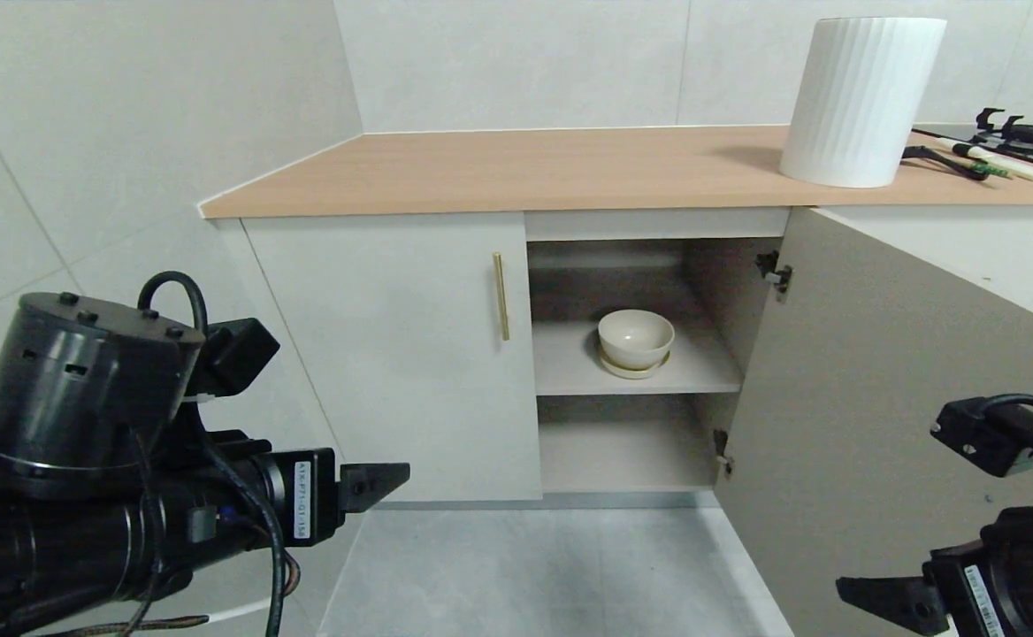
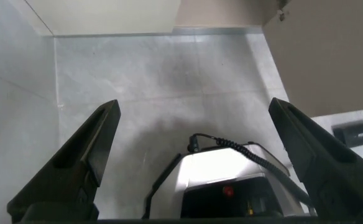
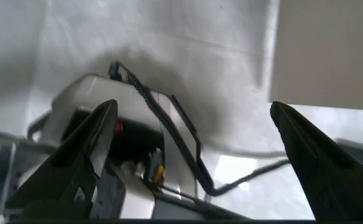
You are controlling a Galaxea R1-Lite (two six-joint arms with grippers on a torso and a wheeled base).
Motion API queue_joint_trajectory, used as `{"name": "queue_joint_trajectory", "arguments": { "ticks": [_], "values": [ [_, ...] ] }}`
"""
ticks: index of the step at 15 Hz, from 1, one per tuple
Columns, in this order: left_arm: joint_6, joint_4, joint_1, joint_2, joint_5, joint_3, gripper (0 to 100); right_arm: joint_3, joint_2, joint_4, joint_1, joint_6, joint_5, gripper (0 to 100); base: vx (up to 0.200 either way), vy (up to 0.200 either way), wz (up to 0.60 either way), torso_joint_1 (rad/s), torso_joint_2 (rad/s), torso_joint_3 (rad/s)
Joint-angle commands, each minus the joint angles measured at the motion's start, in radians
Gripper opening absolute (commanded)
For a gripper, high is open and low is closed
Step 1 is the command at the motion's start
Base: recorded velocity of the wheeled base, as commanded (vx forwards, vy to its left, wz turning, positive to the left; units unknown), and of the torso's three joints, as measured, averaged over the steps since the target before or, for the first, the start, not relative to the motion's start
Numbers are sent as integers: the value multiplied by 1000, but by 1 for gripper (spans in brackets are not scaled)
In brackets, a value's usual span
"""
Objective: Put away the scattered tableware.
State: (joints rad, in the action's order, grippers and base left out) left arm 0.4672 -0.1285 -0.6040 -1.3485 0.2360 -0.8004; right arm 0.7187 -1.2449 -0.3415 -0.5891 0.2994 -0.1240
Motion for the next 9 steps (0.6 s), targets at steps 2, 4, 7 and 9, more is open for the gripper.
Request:
{"name": "queue_joint_trajectory", "arguments": {
  "ticks": [2,4,7,9],
  "values": [
    [1,0,0,-1,0,0,100,30,51,-96,0,-31,0,100,0,-200,0,0,0,5],
    [1,-2,0,-3,0,0,100,47,73,-157,0,-48,0,100,0,-200,0,0,2,2],
    [1,0,0,-3,0,0,100,125,119,-358,2,-68,-40,100,0,-200,0,1,2,6],
    [1,0,0,-3,0,0,100,148,139,-404,6,-68,-63,100,0,0,0,0,0,0]
  ]
}}
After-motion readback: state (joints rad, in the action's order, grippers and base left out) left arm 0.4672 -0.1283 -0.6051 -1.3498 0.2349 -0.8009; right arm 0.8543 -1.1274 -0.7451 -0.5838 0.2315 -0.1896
